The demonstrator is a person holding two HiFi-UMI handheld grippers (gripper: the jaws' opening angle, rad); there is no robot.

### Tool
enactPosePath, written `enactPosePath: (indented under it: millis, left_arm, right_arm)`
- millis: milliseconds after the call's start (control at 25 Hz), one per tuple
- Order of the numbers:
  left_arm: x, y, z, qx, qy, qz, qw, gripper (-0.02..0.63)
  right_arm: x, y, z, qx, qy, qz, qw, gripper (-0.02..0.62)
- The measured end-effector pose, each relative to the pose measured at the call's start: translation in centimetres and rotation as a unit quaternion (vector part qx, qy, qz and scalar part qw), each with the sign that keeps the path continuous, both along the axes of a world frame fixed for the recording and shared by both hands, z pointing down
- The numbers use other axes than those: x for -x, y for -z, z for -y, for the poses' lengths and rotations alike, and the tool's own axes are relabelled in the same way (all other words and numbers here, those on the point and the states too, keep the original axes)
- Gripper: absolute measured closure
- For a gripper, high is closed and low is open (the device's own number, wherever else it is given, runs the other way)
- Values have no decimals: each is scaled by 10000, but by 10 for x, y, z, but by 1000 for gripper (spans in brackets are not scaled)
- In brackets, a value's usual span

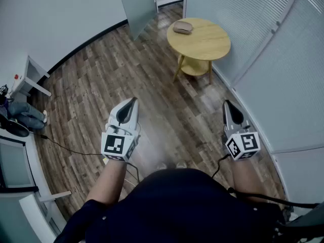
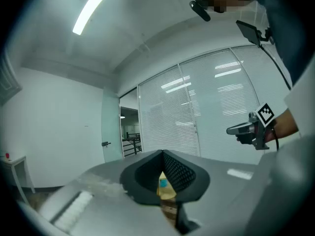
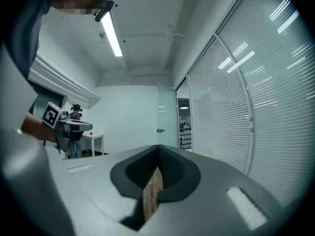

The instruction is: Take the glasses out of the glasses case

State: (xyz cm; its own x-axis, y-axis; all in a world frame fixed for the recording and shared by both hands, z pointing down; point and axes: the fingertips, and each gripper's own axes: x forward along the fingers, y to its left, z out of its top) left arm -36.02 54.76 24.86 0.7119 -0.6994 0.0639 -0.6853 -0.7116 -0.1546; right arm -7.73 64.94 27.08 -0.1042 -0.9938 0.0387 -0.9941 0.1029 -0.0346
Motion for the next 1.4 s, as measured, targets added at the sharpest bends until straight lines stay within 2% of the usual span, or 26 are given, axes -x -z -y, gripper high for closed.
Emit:
enactPosePath:
  millis: [520, 760, 920, 1160, 1400]
  left_arm:
    - [-34, 0, 0, -178, 56, -86, 9998, 600]
    - [-47, -3, -2, -291, 290, 7, 9992, 600]
    - [-59, -9, 3, -229, 239, 62, 9994, 600]
    - [-76, -10, 33, -278, 68, 72, 9996, 600]
    - [-87, -13, 92, -239, -85, -14, 9997, 600]
  right_arm:
    - [-24, -5, -3, -146, 226, -34, 9996, 588]
    - [-37, -23, 1, 42, 402, -206, 9990, 588]
    - [-44, -32, 9, 127, 352, -291, 9989, 588]
    - [-55, -35, 33, 132, 227, -178, 9995, 588]
    - [-58, -31, 77, 139, 94, -298, 9994, 588]
